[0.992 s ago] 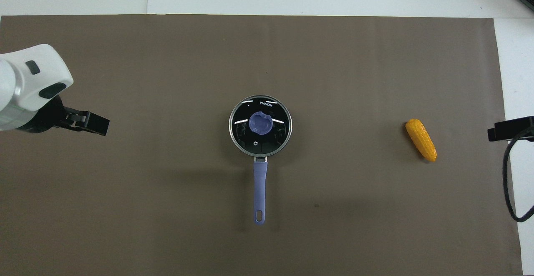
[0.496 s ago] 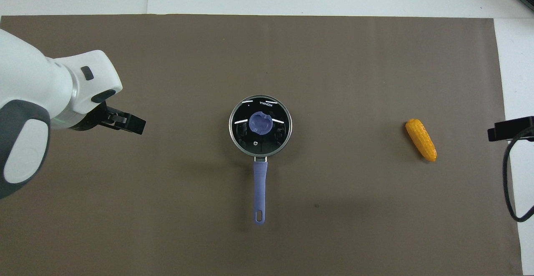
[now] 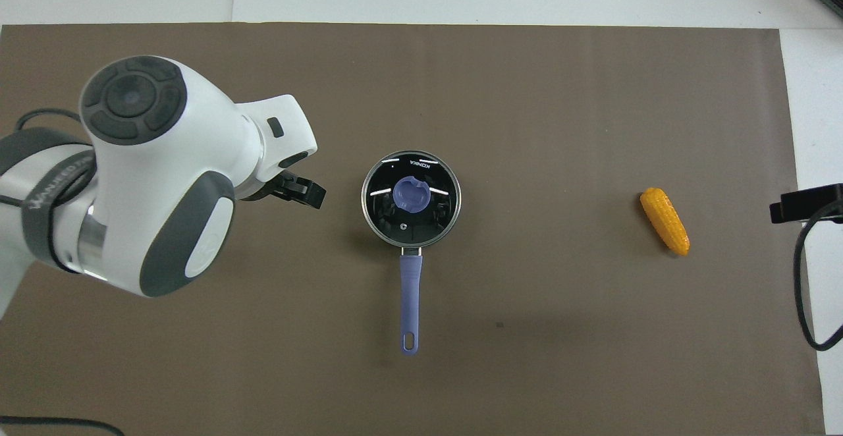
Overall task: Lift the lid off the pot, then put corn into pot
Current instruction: 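Reach the left gripper over the pot to the lid knob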
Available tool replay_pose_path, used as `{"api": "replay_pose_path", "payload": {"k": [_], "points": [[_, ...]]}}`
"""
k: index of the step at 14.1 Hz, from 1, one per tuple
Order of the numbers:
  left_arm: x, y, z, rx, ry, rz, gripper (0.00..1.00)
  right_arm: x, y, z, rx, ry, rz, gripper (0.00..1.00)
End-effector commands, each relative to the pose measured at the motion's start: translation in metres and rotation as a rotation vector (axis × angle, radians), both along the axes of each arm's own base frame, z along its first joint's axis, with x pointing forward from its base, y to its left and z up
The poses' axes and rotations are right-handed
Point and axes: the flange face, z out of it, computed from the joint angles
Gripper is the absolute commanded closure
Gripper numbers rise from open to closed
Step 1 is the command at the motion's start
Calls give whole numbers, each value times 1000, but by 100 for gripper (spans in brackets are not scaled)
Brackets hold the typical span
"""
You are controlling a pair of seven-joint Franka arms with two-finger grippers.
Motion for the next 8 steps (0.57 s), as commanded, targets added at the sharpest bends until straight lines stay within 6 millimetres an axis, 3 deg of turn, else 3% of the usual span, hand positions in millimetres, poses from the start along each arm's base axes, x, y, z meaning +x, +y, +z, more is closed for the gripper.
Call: {"api": "replay_pose_path", "payload": {"k": [1,5,8], "points": [[-5,-40,-25,-15,-16,68,0,-3,-1,2,19,-6,13,0],[-17,-100,-42,-15,-11,177,0,-3,-1,2,19,-6,13,0],[-20,-129,-51,-5,2,203,0,-3,-1,2,19,-6,13,0]]}}
